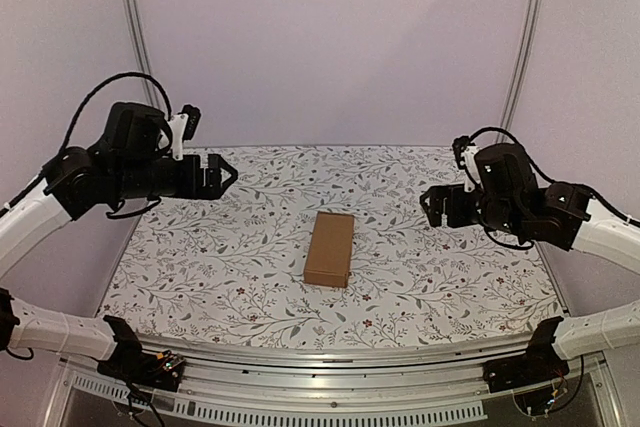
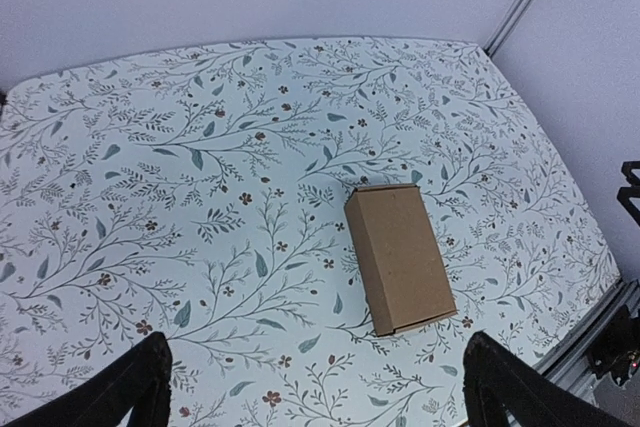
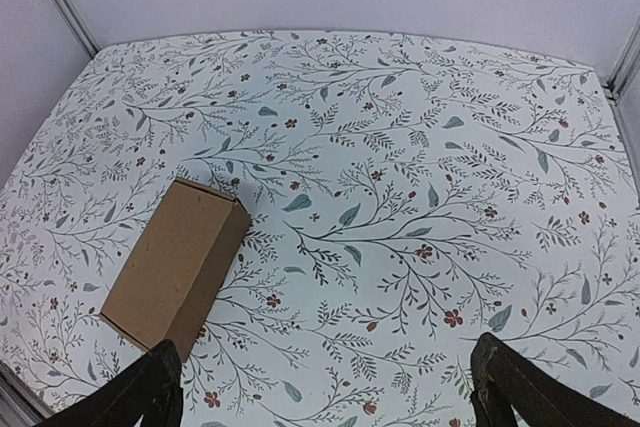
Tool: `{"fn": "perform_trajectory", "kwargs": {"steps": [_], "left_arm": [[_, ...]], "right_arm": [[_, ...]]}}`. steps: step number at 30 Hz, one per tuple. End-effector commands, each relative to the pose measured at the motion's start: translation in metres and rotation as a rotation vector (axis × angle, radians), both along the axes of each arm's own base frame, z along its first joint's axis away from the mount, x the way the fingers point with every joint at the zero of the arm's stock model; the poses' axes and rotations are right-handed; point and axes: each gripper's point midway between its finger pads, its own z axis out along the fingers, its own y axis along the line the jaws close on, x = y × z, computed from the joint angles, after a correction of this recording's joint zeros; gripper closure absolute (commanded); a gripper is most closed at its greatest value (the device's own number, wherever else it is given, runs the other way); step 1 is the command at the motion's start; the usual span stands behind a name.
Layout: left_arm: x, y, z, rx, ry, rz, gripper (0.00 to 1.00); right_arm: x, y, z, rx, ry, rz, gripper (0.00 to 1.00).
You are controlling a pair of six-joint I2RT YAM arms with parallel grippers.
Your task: Fold the paper box
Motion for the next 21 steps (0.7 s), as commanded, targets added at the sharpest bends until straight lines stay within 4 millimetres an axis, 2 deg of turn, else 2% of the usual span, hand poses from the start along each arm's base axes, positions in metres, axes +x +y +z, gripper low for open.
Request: {"fn": "perform_trajectory", "kwargs": {"steps": [1,5,10,14,18,21], "left_arm": [[-0.019,0.031,0.008,0.08,-0.025,0.013,0.0],[-0.033,0.045,0.026,0.065,-0.093,0.007,0.0],[-0.046,0.056,0.04,0.045,-0.212,-0.019,0.0],[-0.055,0.056,0.037,0.005,-0.286,-0.054,0.0],[-0.061,0.06,0.038,-0.017,-0.316,-0.061,0.0],[-0.061,0.059,0.037,-0.019,-0.32,-0.066,0.0]], "right_arm": [[-0.017,-0.044,0.005,-0.071,-0.012,-0.099,0.01],[-0.032,-0.063,0.025,-0.042,-0.051,-0.118,0.01],[-0.041,-0.085,0.034,-0.041,-0.071,-0.18,0.01],[-0.044,-0.097,0.029,-0.045,-0.081,-0.22,0.01],[-0.049,-0.085,0.017,-0.058,-0.068,-0.12,0.01],[-0.046,-0.088,0.014,-0.056,-0.09,-0.148,0.01]]}}
